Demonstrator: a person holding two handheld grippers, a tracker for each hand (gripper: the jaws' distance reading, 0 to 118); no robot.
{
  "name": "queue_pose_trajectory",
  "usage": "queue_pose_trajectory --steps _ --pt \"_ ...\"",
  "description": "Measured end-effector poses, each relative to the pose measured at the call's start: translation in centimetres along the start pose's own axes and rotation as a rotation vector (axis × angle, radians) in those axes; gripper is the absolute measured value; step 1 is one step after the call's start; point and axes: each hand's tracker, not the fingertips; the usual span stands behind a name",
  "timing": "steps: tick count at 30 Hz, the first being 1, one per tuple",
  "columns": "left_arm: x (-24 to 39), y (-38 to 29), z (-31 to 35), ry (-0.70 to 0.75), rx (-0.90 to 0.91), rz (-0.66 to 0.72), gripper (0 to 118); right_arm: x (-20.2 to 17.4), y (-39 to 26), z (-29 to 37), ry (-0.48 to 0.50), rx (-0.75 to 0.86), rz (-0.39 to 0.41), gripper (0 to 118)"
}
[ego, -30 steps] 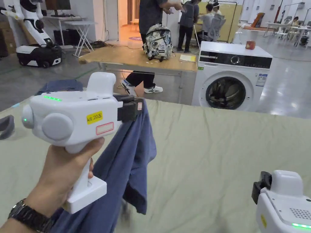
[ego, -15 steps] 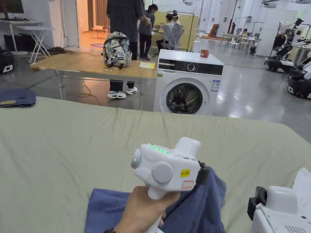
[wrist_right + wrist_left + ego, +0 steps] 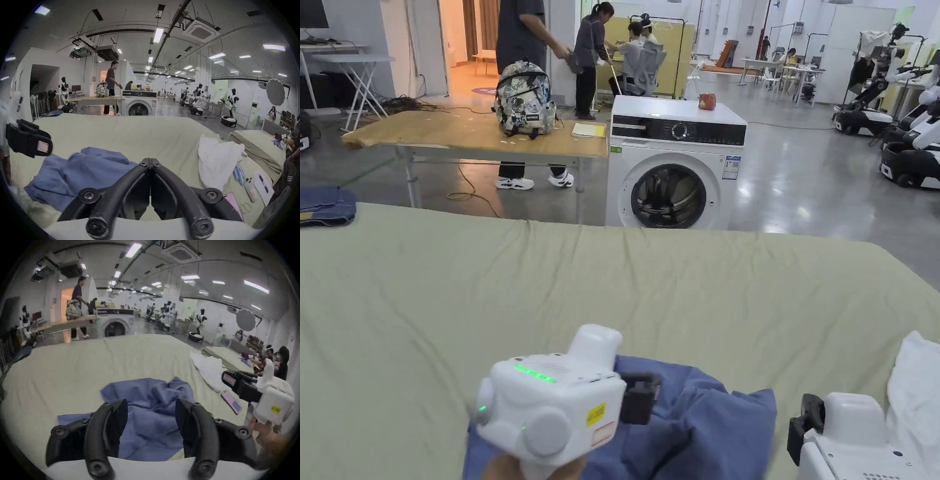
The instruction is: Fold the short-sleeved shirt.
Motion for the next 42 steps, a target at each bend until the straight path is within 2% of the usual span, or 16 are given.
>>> queue_pose_trajectory --steps 3,6,12,15,21,25,26,27,28,29,36,38,41,42 --pt "-1.9 -2.0 3.9 0.055 0.063 0.051 9 -1.5 0.4 -0.5 0.028 0.012 -0.007 0" --pt "-3.7 -4.3 6.4 0.132 0.074 0.073 0 -2.7 0.6 -1.0 0.052 0.015 -0.009 0" --pt "-8.0 -8.7 8.6 0.216 0.028 0.191 0 -5.1 0.4 -1.3 0.099 0.007 -0.008 0" --pt "-11.0 -8.8 7.8 0.262 -0.027 0.239 0 -5.6 0.1 -1.5 0.115 -0.006 -0.003 0" --pt "-17.8 -4.6 3.3 0.256 -0.128 0.264 0 -5.8 -0.3 -2.2 0.120 -0.024 0.019 0" --pt "-21.5 -2.2 -1.6 0.247 -0.240 0.335 0 -5.1 -0.3 -2.7 0.106 -0.038 0.010 0" --pt "-22.0 -1.9 -2.6 0.253 -0.265 0.335 13 -4.9 -0.4 -2.8 0.100 -0.039 0.007 0" --pt "-22.5 -1.7 -3.8 0.250 -0.298 0.343 45 -4.7 -0.4 -2.8 0.094 -0.042 0.004 0" --pt "-22.9 -1.6 -4.9 0.251 -0.332 0.346 64 -4.4 -0.4 -2.9 0.088 -0.045 0.003 0" --pt "-23.3 -1.6 -5.7 0.247 -0.353 0.347 69 -4.1 -0.4 -3.0 0.082 -0.048 0.003 0" --pt "-24.7 -2.5 -11.4 0.341 -0.495 0.328 69 -2.2 -1.1 -3.4 0.038 -0.074 0.008 0" --pt "-22.9 -2.6 -11.5 0.371 -0.528 0.321 65 -1.8 -1.3 -3.4 0.029 -0.082 0.007 0" --pt "-20.4 -2.3 -11.4 0.421 -0.524 0.217 41 -1.4 -1.7 -3.4 0.019 -0.092 0.005 0" --pt "-19.4 -2.4 -11.5 0.412 -0.517 0.184 27 -1.3 -1.8 -3.4 0.015 -0.095 0.005 0"
